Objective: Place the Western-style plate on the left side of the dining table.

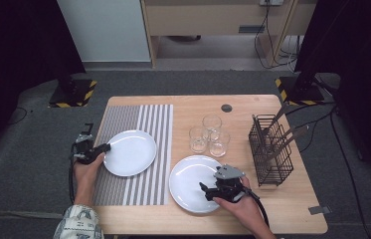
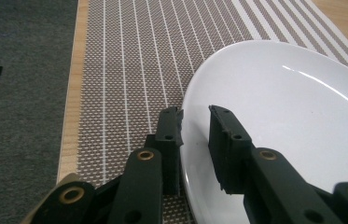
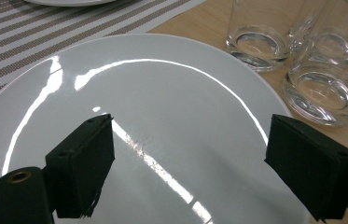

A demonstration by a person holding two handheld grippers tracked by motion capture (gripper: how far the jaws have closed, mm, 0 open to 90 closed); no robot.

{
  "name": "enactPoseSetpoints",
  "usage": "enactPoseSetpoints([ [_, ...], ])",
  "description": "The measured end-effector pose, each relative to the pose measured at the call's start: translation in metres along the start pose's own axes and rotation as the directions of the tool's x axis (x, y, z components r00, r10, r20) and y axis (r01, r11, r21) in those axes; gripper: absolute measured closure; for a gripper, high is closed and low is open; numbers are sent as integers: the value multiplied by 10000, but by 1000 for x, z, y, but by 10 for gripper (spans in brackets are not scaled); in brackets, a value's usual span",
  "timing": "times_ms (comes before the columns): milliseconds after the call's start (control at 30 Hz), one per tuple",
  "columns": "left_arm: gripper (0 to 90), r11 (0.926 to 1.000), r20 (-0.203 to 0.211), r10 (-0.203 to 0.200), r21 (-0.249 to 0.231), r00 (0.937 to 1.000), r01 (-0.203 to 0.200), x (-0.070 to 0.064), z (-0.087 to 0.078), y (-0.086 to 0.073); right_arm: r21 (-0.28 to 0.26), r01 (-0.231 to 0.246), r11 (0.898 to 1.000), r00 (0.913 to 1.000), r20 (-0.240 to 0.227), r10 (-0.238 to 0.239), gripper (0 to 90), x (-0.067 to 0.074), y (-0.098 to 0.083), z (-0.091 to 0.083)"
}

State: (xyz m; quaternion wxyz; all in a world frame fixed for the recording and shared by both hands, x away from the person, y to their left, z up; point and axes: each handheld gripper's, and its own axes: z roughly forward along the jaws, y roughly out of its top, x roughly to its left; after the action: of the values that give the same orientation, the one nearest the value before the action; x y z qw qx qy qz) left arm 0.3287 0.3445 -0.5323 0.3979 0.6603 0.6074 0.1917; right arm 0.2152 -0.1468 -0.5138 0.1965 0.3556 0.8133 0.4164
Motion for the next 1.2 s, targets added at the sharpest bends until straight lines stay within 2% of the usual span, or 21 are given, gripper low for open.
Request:
enactPoseSetpoints([
  [200,761,9997,-162,108,-224,9998,-111,-2,-1,-2,9,26,10000,10000,6,-26,153,0,0,0],
  [333,759,9984,-447,513,-227,9977,-523,-6,-1,-2,11,15,10000,10000,4,-15,153,0,0,0],
  [467,765,9909,-1007,1278,-288,9867,-1313,-13,-2,-2,25,12,10000,10000,39,-12,152,0,0,0],
  [667,651,9809,-1440,1680,-745,9752,-1799,-25,-6,3,5,13,10000,10000,46,-13,152,-1,0,-1],
  [800,581,9737,-1450,2003,-797,9689,-2132,-34,-8,4,-29,31,10000,10000,89,-31,152,-2,0,0],
  [867,543,9717,-1412,2068,-859,9682,-2200,-37,-9,5,-27,-32,10000,10000,72,32,148,-2,0,-1],
  [933,479,9665,-1563,2314,-755,9602,-2452,-43,-11,6,-56,8,10000,10000,82,-8,135,-3,0,-1],
  [1000,447,9634,-1387,2451,-755,9595,-2570,-47,-13,6,-53,-9,10000,9999,116,10,122,-3,0,-1],
  [1100,385,9562,-1225,2732,-735,9541,-2833,-55,-16,6,-128,-41,9999,9998,170,43,117,-4,0,-1],
  [1167,346,9560,-1032,2789,-642,9548,-2862,-60,-18,6,-220,28,9998,9997,239,-23,113,-5,0,-2],
  [1200,333,9529,-1000,2890,-648,9521,-2961,-63,-19,4,-209,-3,9998,9997,243,8,106,-5,0,-3],
])
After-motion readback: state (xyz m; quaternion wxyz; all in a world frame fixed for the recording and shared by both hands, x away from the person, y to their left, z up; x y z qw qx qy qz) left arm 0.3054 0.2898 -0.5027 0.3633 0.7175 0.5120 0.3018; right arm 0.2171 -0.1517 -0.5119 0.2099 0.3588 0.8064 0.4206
